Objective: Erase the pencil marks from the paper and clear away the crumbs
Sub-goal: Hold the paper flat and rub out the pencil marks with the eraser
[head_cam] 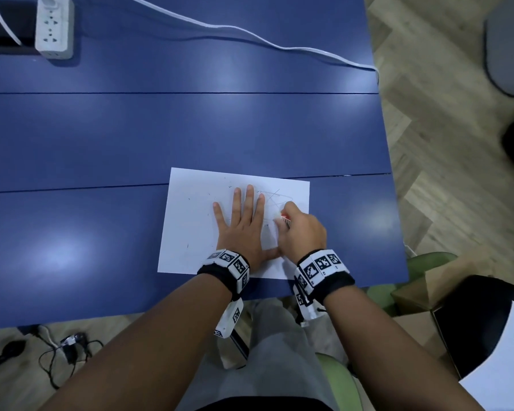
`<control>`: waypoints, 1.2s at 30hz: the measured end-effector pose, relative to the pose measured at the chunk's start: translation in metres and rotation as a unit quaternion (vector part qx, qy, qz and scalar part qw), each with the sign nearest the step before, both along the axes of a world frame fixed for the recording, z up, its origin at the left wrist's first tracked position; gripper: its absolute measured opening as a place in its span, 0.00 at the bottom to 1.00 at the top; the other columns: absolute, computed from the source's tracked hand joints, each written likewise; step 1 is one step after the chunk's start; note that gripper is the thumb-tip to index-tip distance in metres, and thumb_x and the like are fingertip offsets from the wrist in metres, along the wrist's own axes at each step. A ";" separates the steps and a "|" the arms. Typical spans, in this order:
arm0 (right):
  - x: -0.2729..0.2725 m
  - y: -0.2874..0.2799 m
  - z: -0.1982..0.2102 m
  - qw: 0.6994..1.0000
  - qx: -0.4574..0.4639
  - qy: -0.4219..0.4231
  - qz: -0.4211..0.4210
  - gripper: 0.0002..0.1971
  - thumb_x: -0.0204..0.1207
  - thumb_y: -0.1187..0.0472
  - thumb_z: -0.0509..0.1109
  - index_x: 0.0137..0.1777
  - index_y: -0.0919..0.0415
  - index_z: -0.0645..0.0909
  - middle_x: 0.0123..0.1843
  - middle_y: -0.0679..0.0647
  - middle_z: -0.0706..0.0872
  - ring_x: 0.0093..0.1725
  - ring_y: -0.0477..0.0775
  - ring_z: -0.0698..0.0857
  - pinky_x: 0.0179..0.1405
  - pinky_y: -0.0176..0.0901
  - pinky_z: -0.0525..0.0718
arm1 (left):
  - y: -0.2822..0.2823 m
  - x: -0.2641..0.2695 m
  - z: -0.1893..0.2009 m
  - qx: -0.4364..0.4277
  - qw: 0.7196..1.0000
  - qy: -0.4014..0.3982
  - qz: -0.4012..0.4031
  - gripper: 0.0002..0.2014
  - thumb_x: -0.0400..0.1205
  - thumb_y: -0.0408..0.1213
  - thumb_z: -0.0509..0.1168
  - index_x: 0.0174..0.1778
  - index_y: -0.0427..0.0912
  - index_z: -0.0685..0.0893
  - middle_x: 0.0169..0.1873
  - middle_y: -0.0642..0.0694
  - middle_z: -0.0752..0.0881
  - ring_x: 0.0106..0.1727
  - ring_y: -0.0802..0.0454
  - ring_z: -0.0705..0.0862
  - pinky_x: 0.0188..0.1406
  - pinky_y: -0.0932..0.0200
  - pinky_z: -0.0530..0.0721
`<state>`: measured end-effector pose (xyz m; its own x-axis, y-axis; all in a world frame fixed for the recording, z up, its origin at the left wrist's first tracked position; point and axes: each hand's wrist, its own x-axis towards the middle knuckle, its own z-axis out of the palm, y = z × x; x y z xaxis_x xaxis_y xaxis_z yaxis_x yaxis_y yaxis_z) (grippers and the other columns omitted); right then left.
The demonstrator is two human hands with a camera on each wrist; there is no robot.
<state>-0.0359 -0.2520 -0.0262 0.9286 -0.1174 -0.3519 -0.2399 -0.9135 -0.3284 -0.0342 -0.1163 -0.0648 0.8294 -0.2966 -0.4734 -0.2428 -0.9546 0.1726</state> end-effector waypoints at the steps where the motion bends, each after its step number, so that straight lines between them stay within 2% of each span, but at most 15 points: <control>1: -0.002 0.004 0.001 1.000 0.004 0.005 0.003 0.06 0.82 0.53 0.63 0.47 0.53 0.70 0.31 0.49 0.77 0.34 0.59 0.77 0.31 0.45 0.71 | 0.000 -0.001 0.000 0.001 1.000 -0.003 0.001 0.56 0.74 0.78 0.41 0.83 0.42 0.23 0.84 0.39 0.24 0.86 0.36 0.26 0.75 0.19 0.27; 4: -0.012 0.012 0.001 0.997 0.005 0.022 0.070 0.07 0.82 0.51 0.60 0.46 0.52 0.69 0.35 0.52 0.83 0.37 0.61 0.81 0.31 0.45 0.71 | 0.000 -0.003 -0.001 -0.017 1.000 -0.021 0.015 0.45 0.85 0.65 0.44 0.87 0.43 0.30 0.85 0.39 0.26 0.86 0.36 0.27 0.78 0.17 0.34; 5: -0.010 0.009 0.001 0.997 0.001 0.019 0.071 0.07 0.82 0.51 0.61 0.46 0.52 0.69 0.35 0.52 0.83 0.37 0.60 0.81 0.31 0.45 0.71 | 0.000 -0.003 -0.001 -0.019 1.000 -0.019 0.014 0.46 0.84 0.67 0.46 0.87 0.44 0.30 0.85 0.40 0.26 0.86 0.36 0.27 0.77 0.17 0.32; 7: -0.001 0.000 0.001 0.999 -0.004 0.002 0.034 0.06 0.81 0.52 0.63 0.47 0.53 0.71 0.33 0.50 0.80 0.36 0.61 0.79 0.30 0.44 0.70 | 0.000 -0.001 -0.002 -0.012 1.000 -0.004 0.007 0.56 0.77 0.78 0.46 0.85 0.43 0.26 0.85 0.39 0.25 0.86 0.36 0.26 0.75 0.19 0.26; 8: 0.002 -0.002 0.000 1.000 -0.002 -0.006 0.010 0.06 0.81 0.53 0.63 0.47 0.54 0.71 0.31 0.49 0.77 0.35 0.60 0.78 0.30 0.44 0.71 | 0.000 -0.001 -0.003 -0.005 1.000 -0.003 0.003 0.60 0.74 0.82 0.46 0.85 0.42 0.26 0.85 0.39 0.25 0.86 0.36 0.26 0.74 0.20 0.26; 10: -0.001 0.004 0.000 1.000 0.008 -0.003 0.003 0.06 0.81 0.54 0.63 0.46 0.54 0.71 0.31 0.49 0.76 0.33 0.59 0.77 0.30 0.44 0.73 | 0.001 -0.002 -0.003 0.002 1.000 -0.006 0.002 0.59 0.75 0.80 0.47 0.85 0.42 0.27 0.85 0.39 0.25 0.86 0.36 0.26 0.77 0.18 0.30; 12: -0.009 0.011 -0.001 0.999 0.010 0.010 0.030 0.08 0.82 0.52 0.62 0.44 0.53 0.68 0.31 0.49 0.78 0.33 0.59 0.78 0.29 0.44 0.73 | 0.000 -0.003 -0.004 -0.006 1.000 -0.012 0.008 0.53 0.80 0.73 0.48 0.86 0.42 0.29 0.85 0.39 0.26 0.86 0.36 0.27 0.78 0.17 0.35; 14: -0.010 0.012 -0.003 0.999 0.002 0.011 0.033 0.09 0.82 0.51 0.63 0.44 0.53 0.67 0.32 0.49 0.79 0.34 0.59 0.77 0.29 0.44 0.72 | 0.000 -0.002 -0.003 -0.019 1.000 -0.018 0.011 0.52 0.81 0.71 0.50 0.87 0.42 0.30 0.86 0.39 0.27 0.86 0.37 0.28 0.78 0.19 0.34; 17: -0.007 0.011 -0.004 1.000 0.007 0.021 0.018 0.09 0.82 0.51 0.63 0.45 0.53 0.68 0.35 0.50 0.81 0.37 0.59 0.78 0.32 0.47 0.76 | 0.006 -0.002 -0.004 -0.041 0.998 -0.018 0.049 0.58 0.76 0.74 0.55 0.87 0.41 0.32 0.86 0.38 0.28 0.87 0.37 0.28 0.82 0.25 0.33; 21: -0.013 0.012 -0.001 0.999 0.029 0.023 -0.006 0.06 0.83 0.52 0.62 0.49 0.53 0.71 0.39 0.50 0.83 0.40 0.59 0.81 0.39 0.51 0.83 | 0.028 0.002 -0.001 -0.035 0.993 -0.009 0.109 0.65 0.68 0.83 0.51 0.86 0.42 0.29 0.86 0.40 0.27 0.86 0.37 0.27 0.80 0.26 0.31; 24: -0.012 0.012 0.000 0.999 0.035 0.023 -0.004 0.06 0.84 0.53 0.62 0.52 0.54 0.72 0.40 0.51 0.84 0.40 0.59 0.81 0.39 0.49 0.82 | 0.036 0.008 0.000 -0.009 0.995 -0.001 0.095 0.67 0.65 0.85 0.50 0.87 0.42 0.30 0.85 0.40 0.26 0.86 0.36 0.27 0.78 0.21 0.34; 27: -0.012 0.011 0.000 1.000 0.020 0.017 0.014 0.06 0.83 0.52 0.62 0.50 0.53 0.71 0.37 0.49 0.82 0.37 0.57 0.78 0.34 0.45 0.77 | 0.034 0.010 0.000 -0.002 0.997 0.001 0.077 0.67 0.62 0.87 0.42 0.86 0.46 0.28 0.84 0.40 0.23 0.86 0.36 0.26 0.78 0.17 0.36; 32: -0.004 0.005 -0.001 1.000 0.003 -0.003 -0.019 0.05 0.83 0.54 0.62 0.53 0.54 0.73 0.36 0.48 0.79 0.36 0.57 0.76 0.32 0.44 0.71 | 0.033 0.009 0.001 -0.011 0.997 0.002 0.077 0.64 0.66 0.86 0.52 0.87 0.52 0.28 0.83 0.40 0.21 0.85 0.36 0.23 0.77 0.17 0.33; 34: -0.003 0.008 0.001 1.000 0.003 -0.002 -0.028 0.05 0.84 0.54 0.62 0.52 0.54 0.73 0.35 0.47 0.77 0.36 0.56 0.75 0.32 0.45 0.72 | 0.034 0.010 0.001 -0.012 0.997 0.001 0.078 0.64 0.66 0.86 0.51 0.86 0.53 0.28 0.83 0.40 0.21 0.84 0.36 0.23 0.77 0.17 0.33; 36: -0.007 0.017 0.003 1.000 0.002 0.010 0.002 0.05 0.83 0.53 0.61 0.50 0.53 0.71 0.35 0.48 0.79 0.36 0.56 0.77 0.33 0.45 0.74 | 0.033 0.009 0.001 -0.011 0.997 0.003 0.081 0.63 0.65 0.87 0.45 0.86 0.53 0.27 0.83 0.40 0.21 0.84 0.36 0.23 0.77 0.17 0.33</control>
